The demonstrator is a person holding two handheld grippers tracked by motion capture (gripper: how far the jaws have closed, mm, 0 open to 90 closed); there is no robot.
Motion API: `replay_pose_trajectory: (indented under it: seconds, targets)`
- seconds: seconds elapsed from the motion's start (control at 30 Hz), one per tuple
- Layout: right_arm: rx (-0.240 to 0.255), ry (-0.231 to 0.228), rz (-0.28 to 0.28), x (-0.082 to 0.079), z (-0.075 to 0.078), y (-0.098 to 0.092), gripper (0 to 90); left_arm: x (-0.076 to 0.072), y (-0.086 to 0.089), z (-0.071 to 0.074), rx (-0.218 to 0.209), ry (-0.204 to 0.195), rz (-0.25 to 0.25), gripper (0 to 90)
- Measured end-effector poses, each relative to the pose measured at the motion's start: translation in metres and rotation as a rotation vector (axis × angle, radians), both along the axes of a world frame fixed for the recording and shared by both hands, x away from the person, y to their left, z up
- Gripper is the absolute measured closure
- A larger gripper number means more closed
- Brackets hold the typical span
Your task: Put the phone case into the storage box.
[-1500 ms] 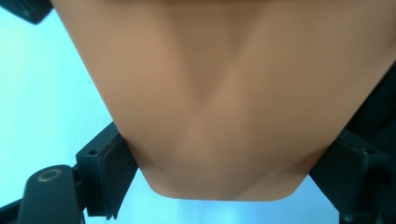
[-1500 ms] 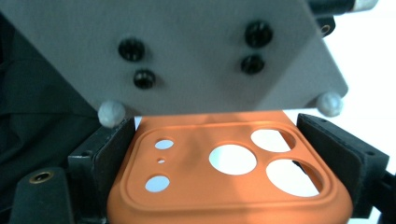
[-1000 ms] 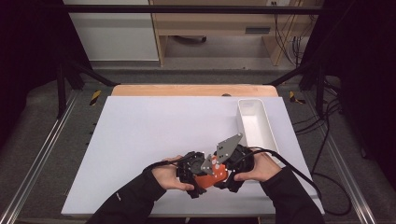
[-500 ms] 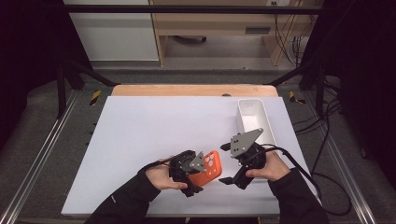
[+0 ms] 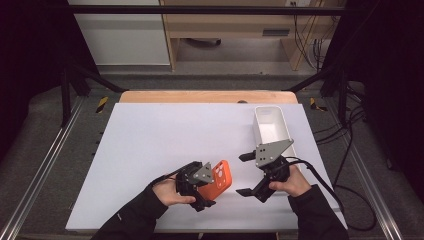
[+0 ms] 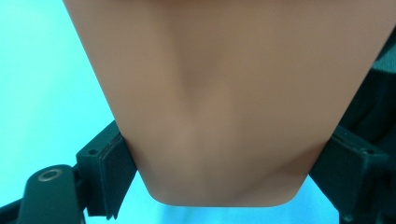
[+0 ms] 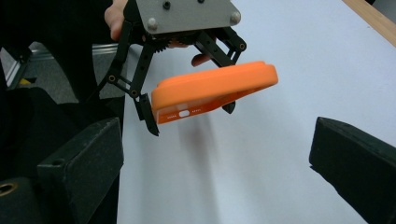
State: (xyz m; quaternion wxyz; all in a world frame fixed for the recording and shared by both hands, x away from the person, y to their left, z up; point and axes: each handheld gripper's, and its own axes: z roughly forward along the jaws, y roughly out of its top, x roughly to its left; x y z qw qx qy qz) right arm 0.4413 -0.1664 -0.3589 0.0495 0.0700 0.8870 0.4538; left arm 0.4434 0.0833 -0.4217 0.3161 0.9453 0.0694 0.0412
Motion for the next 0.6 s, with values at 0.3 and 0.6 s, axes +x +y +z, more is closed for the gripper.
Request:
replay_pose_trajectory:
  seconds: [0.3, 0.6]
  targets:
    - [0.032, 0.021, -0.006, 0.001, -0.012, -0.001, 3.6, -0.002, 0.004, 0.001, -0.076, -0.009, 0.012, 15.4]
    - [0.049, 0.039, 0.001, 0.001, -0.021, 0.004, 3.6, -0.003, 0.006, -0.001, -0.115, -0.018, 0.012, 15.4]
